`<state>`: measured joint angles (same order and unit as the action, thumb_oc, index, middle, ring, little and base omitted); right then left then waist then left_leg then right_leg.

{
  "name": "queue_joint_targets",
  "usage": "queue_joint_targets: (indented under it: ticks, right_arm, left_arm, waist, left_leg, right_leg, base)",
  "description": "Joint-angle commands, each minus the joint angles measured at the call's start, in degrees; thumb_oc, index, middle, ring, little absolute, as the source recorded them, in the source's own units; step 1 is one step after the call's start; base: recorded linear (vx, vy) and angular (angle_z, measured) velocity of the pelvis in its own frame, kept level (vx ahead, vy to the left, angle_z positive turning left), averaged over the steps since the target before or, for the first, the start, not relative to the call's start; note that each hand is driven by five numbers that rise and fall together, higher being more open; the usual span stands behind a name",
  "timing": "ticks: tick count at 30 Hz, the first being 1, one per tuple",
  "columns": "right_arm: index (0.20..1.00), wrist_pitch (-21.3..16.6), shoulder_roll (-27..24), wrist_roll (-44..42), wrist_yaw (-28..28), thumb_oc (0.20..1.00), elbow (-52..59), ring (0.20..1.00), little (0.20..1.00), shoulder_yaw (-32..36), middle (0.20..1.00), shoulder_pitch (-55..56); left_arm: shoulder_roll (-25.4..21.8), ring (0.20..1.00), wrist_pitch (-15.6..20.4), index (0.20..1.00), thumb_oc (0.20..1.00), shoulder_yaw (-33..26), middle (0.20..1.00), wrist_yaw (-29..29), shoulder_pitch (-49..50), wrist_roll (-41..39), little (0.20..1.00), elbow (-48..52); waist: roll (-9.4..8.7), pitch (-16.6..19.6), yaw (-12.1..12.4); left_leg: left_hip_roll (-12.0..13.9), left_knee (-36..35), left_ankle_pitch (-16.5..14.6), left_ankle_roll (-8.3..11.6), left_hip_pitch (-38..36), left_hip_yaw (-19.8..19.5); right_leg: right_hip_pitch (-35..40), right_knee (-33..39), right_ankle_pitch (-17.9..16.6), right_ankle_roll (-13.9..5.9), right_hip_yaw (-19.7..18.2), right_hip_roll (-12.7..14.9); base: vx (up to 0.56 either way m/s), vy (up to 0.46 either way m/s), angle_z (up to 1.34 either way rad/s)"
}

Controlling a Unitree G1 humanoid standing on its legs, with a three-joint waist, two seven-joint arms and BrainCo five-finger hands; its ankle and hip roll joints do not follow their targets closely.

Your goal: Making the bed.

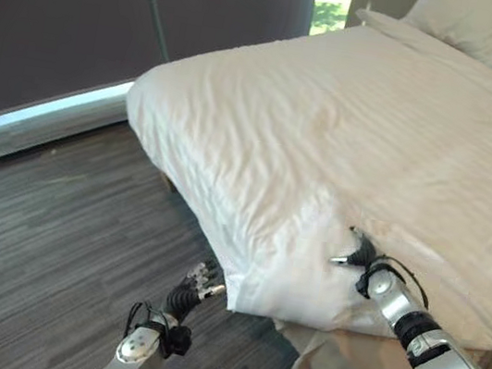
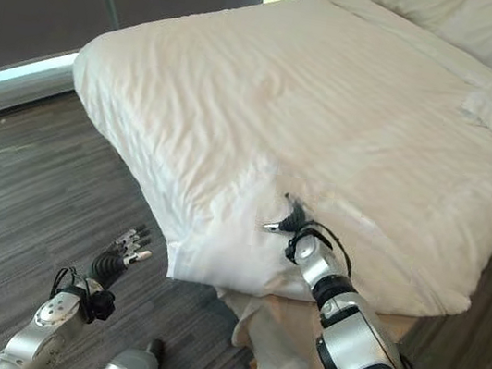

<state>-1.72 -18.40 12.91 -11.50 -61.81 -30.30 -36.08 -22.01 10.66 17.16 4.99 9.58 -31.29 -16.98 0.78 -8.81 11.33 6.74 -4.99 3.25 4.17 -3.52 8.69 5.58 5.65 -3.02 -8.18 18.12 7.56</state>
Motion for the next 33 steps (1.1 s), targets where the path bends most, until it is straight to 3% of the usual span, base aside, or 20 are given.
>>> queue_joint_targets:
  ticks: [1,2,5,10,14,15,16,18,21,24,26,27,28,29,31,33]
  right_arm:
    - [0.551,-3.2,0.2,-1.6,1.2,0.551,0.1,0.551,0.551,-2.5,0.551,-5.3]
    - [0.2,-3.2,-0.1,-1.5,1.2,0.2,0.9,0.2,0.2,-2.2,0.2,-4.7]
    - [0.2,-3.5,-1.4,-1.7,0.3,0.2,5.1,0.2,0.2,-1.0,0.2,-2.3]
    - [0.2,-4.4,-3.8,0.6,-1.1,0.2,26.7,0.2,0.2,3.8,0.2,10.1]
    - [0.2,-5.3,-6.1,3.4,-0.2,0.2,40.2,0.2,0.2,8.5,0.2,21.8]
    - [0.2,-5.1,-6.2,3.5,-0.1,0.2,40.6,0.2,0.2,8.7,0.2,22.1]
    - [0.2,-5.8,-5.6,3.4,0.5,0.2,43.8,0.2,0.2,10.1,0.2,25.9]
    - [0.2,-6.2,-5.3,3.0,1.0,0.2,45.6,0.2,0.2,10.8,0.2,27.9]
    - [0.2,-7.4,-4.4,3.4,2.5,0.2,49.5,0.2,0.2,11.2,0.2,32.6]
    - [0.2,-7.8,-4.4,3.9,2.3,0.2,50.6,0.2,0.2,11.6,0.2,34.1]
    - [0.2,-7.4,-4.6,4.4,2.4,0.2,49.4,0.2,0.2,10.8,0.2,33.3]
    - [0.2,-7.4,-4.5,4.3,2.3,0.2,48.9,0.2,0.2,10.5,0.2,32.9]
    - [0.2,-7.2,-4.5,4.0,2.3,0.2,48.0,0.2,0.2,10.0,0.2,31.8]
    - [0.2,-7.2,-4.4,4.0,2.3,0.2,48.0,0.2,0.2,10.0,0.2,31.7]
    - [0.2,-6.7,-4.8,4.0,2.4,0.2,45.9,0.2,0.2,8.7,0.2,30.7]
    - [0.2,-6.1,-5.9,4.9,1.9,0.2,42.9,0.2,0.2,7.6,0.2,29.0]
  left_arm:
    - [-1.2,1.0,2.1,1.0,1.0,1.8,1.0,1.1,-2.4,-1.3,1.0,1.7]
    - [-1.1,1.0,2.3,1.0,1.0,2.1,1.0,1.1,-2.7,-1.1,1.0,1.1]
    - [-1.0,1.0,2.4,1.0,1.0,2.8,1.0,0.9,-3.4,-0.1,1.0,0.6]
    - [0.3,1.0,1.4,1.0,1.0,2.5,1.0,-0.4,-2.9,1.9,1.0,1.0]
    - [1.0,1.0,1.3,1.0,1.0,2.7,1.0,-0.8,-3.1,3.4,1.0,1.7]
    - [1.0,1.0,1.3,1.0,1.0,2.9,1.0,-0.8,-3.1,3.5,1.0,1.7]
    - [1.3,1.0,1.4,1.0,1.0,2.6,1.0,-1.5,-3.9,4.1,1.0,1.9]
    - [1.6,1.0,1.5,1.0,1.0,2.5,1.0,-1.9,-4.4,4.1,1.0,1.7]
    - [2.2,1.0,1.3,1.0,1.0,2.3,1.0,-2.7,-5.4,4.6,1.0,1.7]
    - [2.8,1.0,1.5,1.0,1.0,2.5,1.0,-2.8,-5.2,3.2,1.0,2.1]
    - [3.0,1.0,1.5,1.0,1.0,2.8,1.0,-2.9,-5.1,2.0,1.0,2.7]
    - [3.1,1.0,1.5,1.0,1.0,2.5,1.0,-2.5,-4.9,0.5,1.0,3.1]
    - [3.2,1.0,1.5,1.0,1.0,2.3,1.0,-2.5,-4.4,-0.8,1.0,3.9]
    - [3.2,1.0,1.5,1.0,1.0,2.2,1.0,-2.5,-4.4,-0.8,1.0,3.9]
    - [3.4,1.0,1.2,1.0,1.0,2.3,1.0,-2.0,-3.5,-1.9,1.0,4.4]
    - [3.3,1.0,1.0,1.0,1.0,2.1,1.0,-0.9,-2.4,-3.5,1.0,5.3]
  waist:
    - [-1.74,-2.3,3.0]
    - [-1.59,-2.3,2.9]
    - [-1.43,-2.5,2.2]
    - [-2.61,-3.1,-2.8]
    - [-3.18,-4.4,-7.7]
    - [-3.15,-4.4,-7.5]
    - [-2.89,-5.2,-9.1]
    - [-2.52,-5.6,-9.1]
    - [-2.34,-4.5,-8.6]
    - [-3.54,-2.6,-7.1]
    - [-4.78,-2.0,-5.3]
    - [-4.98,-1.6,-4.0]
    - [-4.58,-1.3,-3.2]
    - [-4.55,-1.3,-3.2]
    - [-3.34,-1.9,-2.2]
    - [-1.88,-3.3,-1.7]
  left_leg:
    - [-2.4,0.0,1.6,0.09,2.5,0.1]
    - [-2.6,0.0,1.8,0.07,3.1,-0.4]
    - [-3.2,0.0,1.7,-0.28,3.9,-1.0]
    - [-3.8,0.0,-0.1,-1.4,2.2,1.0]
    - [-4.0,0.0,-0.8,-1.97,1.2,3.0]
    - [-4.0,0.0,-0.8,-1.98,1.1,3.1]
    - [-3.4,0.0,-0.6,-2.42,1.1,4.9]
    - [-2.6,0.0,-0.3,-2.69,1.2,7.0]
    - [-1.2,0.0,0.7,-4.41,2.0,13.6]
    - [-1.9,0.0,1.9,-5.16,3.4,16.8]
    - [-2.6,0.4,3.5,-5.0,5.4,19.4]
    - [-2.5,0.9,4.8,-4.78,7.2,20.7]
    - [-1.4,1.0,5.5,-4.08,8.0,21.4]
    - [-1.3,1.0,5.6,-3.98,7.9,21.5]
    - [1.0,1.9,8.5,-2.07,9.1,22.8]
    - [2.9,5.4,10.0,-0.14,10.5,23.6]
  right_leg:
    - [0.7,-3.3,-1.3,-1.44,0.9,3.5]
    - [0.6,-3.2,-1.2,-1.48,1.5,3.5]
    - [0.4,-3.7,-0.9,-1.77,2.2,3.7]
    - [-0.7,-6.2,-1.9,-2.57,-0.1,5.3]
    - [-2.6,-7.8,-4.3,-3.3,-3.2,5.8]
    - [-2.6,-7.9,-4.3,-3.32,-3.3,5.9]
    - [-3.9,-10.5,-3.9,-3.41,-3.7,5.6]
    - [-4.4,-14.2,-2.3,-3.23,-3.4,5.6]
    - [-2.4,-31.0,1.9,-4.14,0.0,5.0]
    - [1.6,-34.1,-0.3,-5.51,-0.2,4.0]
    - [7.8,-27.1,0.9,-5.08,0.1,2.5]
    - [9.9,-22.5,3.9,-3.91,0.8,1.8]
    - [10.8,-17.8,8.1,-2.26,0.7,0.5]
    - [10.9,-17.6,8.0,-2.14,0.7,0.3]
    - [11.5,-12.6,11.5,0.46,-0.3,-2.5]
    - [13.6,-7.3,11.6,2.01,-0.5,-4.9]
  base:
    - [-0.06,0.014,0.21]
    - [-0.05,0.022,0.1]
    - [-0.05,0.068,0.26]
    - [-0.04,0.112,-0.04]
    - [-0.08,0.102,-0.22]
    - [-0.21,0.106,-0.31]
    - [-0.14,0.059,-0.44]
    - [-0.24,0.129,-0.66]
    - [-0.34,0.242,-0.79]
    - [-0.29,0.056,-1.01]
    - [-0.33,-0.066,-0.66]
    - [-0.36,-0.139,-0.83]
    - [-0.24,-0.121,-0.77]
    - [-0.21,-0.127,-0.78]
    - [-0.23,-0.143,-0.63]
    - [-0.32,-0.144,-0.74]
